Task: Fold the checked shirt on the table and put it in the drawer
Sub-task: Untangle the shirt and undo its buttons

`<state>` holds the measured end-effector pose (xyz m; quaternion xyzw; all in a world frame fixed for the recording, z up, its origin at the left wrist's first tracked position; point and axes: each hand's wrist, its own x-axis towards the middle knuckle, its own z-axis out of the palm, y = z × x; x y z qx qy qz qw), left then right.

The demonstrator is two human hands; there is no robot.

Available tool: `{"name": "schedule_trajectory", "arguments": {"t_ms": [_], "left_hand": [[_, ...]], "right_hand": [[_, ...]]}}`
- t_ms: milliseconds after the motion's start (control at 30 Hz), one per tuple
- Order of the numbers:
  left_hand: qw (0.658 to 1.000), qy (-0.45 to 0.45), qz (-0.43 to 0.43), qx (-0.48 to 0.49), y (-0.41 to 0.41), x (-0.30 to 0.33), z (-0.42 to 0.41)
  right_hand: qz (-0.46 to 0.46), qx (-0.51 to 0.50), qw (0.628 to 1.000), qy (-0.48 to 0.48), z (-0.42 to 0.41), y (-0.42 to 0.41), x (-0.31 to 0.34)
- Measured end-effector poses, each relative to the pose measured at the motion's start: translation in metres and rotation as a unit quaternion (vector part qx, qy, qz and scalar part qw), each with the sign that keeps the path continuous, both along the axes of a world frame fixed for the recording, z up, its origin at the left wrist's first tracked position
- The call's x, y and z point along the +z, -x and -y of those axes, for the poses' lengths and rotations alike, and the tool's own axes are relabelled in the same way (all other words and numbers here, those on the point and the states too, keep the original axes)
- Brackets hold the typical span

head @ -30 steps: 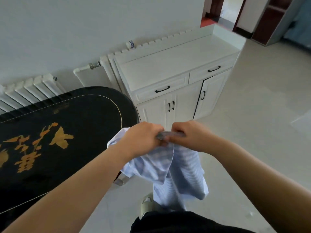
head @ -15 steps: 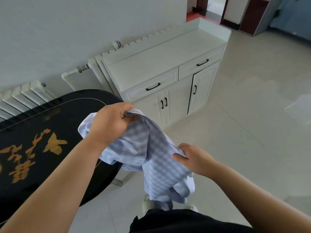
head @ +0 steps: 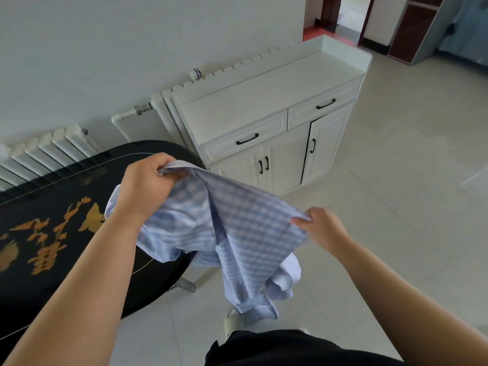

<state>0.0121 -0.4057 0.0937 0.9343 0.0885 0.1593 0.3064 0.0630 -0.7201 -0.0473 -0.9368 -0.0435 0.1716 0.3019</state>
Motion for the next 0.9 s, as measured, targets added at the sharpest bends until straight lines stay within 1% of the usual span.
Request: {"name": "schedule_trajectory", "arguments": {"t_ms": [67, 100, 167, 233, 267, 300, 367, 400, 433, 467, 533, 567, 700, 800, 900], "left_hand": [[0.999, 0.012, -0.009, 0.045, 0.005, -0.002, -0.009], [0.998, 0.014, -0.019, 0.064, 0.008, -0.004, -0.014], [0.994, -0.007, -0.047, 0.094, 0.013, -0.009, -0.022], [0.988, -0.063, -0.083, 0.114, 0.015, -0.011, -0.020], [0.983, -0.108, -0.106, 0.101, 0.015, -0.013, -0.013], [0.978, -0.156, -0.129, 0.057, 0.014, -0.015, -0.001], [0.963, -0.215, -0.144, -0.081, 0.014, -0.016, 0.035], [0.956, -0.217, -0.135, -0.147, 0.013, -0.017, 0.054], [0.955, -0.190, -0.119, -0.196, 0.012, -0.016, 0.070], [0.961, -0.135, -0.105, -0.219, 0.011, -0.014, 0.082], [0.972, -0.002, -0.106, -0.208, 0.009, -0.007, 0.095], [0.973, 0.033, -0.107, -0.203, 0.009, -0.003, 0.098], [0.972, 0.028, -0.093, -0.214, 0.011, -0.006, 0.108], [0.970, 0.067, -0.105, -0.210, 0.011, -0.015, 0.118], [0.975, 0.079, -0.108, -0.175, 0.010, -0.020, 0.122]], "right_hand": [[0.073, -0.011, 0.997, -0.019, 0.006, -0.015, 0.029], [0.112, 0.005, 0.993, -0.027, 0.007, -0.021, 0.044], [0.186, 0.065, 0.980, -0.037, 0.005, -0.027, 0.069], [0.229, 0.126, 0.965, -0.037, -0.005, -0.024, 0.086], [0.239, 0.154, 0.959, -0.026, -0.013, -0.020, 0.093], [0.248, 0.177, 0.952, -0.019, -0.022, -0.015, 0.099], [0.273, 0.216, 0.936, -0.046, -0.042, -0.004, 0.110], [0.288, 0.234, 0.926, -0.071, -0.051, 0.001, 0.115], [0.299, 0.250, 0.917, -0.088, -0.058, 0.006, 0.120], [0.302, 0.262, 0.912, -0.091, -0.063, 0.010, 0.125], [0.292, 0.276, 0.913, -0.069, -0.065, 0.016, 0.137], [0.289, 0.277, 0.915, -0.058, -0.062, 0.017, 0.143], [0.282, 0.289, 0.915, 0.000, -0.047, 0.017, 0.155], [0.211, 0.281, 0.936, 0.011, -0.037, 0.019, 0.157], [0.145, 0.256, 0.955, -0.023, -0.021, 0.016, 0.159]]}}
